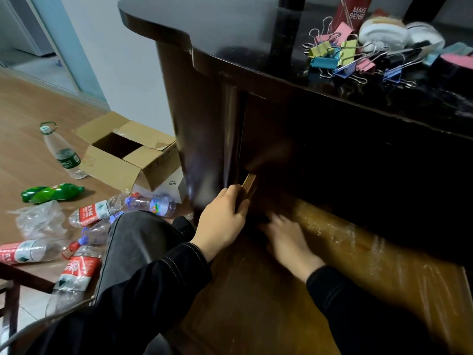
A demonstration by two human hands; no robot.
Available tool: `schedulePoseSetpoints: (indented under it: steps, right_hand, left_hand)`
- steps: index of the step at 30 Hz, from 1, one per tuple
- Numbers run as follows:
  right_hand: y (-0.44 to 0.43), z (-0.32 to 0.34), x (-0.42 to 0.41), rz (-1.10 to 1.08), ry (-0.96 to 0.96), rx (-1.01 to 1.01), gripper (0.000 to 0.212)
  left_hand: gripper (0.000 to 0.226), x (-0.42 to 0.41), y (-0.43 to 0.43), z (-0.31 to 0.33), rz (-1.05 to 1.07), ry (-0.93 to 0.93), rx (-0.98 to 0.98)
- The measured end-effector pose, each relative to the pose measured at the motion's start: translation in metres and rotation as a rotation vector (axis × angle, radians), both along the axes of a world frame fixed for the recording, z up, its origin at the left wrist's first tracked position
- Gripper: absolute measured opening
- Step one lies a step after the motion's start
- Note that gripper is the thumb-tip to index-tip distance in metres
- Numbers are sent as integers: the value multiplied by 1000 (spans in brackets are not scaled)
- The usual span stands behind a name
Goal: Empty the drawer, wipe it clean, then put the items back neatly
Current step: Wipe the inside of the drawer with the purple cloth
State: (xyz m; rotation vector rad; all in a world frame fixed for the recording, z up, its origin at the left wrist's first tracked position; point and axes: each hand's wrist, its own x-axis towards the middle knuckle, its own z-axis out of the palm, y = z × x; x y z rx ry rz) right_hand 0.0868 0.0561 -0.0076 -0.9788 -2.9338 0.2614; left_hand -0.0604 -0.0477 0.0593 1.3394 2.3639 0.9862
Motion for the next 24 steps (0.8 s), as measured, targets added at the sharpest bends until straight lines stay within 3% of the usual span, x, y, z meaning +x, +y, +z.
schedulePoseSetpoints:
  steps: [3,5,9,12,18,21,24]
  right_hand:
    - [30,17,-17,-204,5,-2,41]
    - [27,24,-25,-216,1,7,37]
    - [-18,8,-13,48,-89,-101,41]
    - [-15,9,-1,157,-87,57,41]
    - [61,24,-24,-99,-210,126,38]
    - [38,23,-23,-255,-42,36,29]
    - [17,14,-3,-175,-5,12,54]
  left_hand:
    - [33,1,0,1,-3,3,-5]
    - [33,1,0,0,2,15,-3]
    - [33,0,1,-3,-7,36,-2]
    - [32,0,0,-2,-25,62,-5]
    - [33,2,-1,2,-27,69,-16]
    - [32,2,-1,2,-28,77,-21]
    - [30,3,-1,3,-32,86,-23]
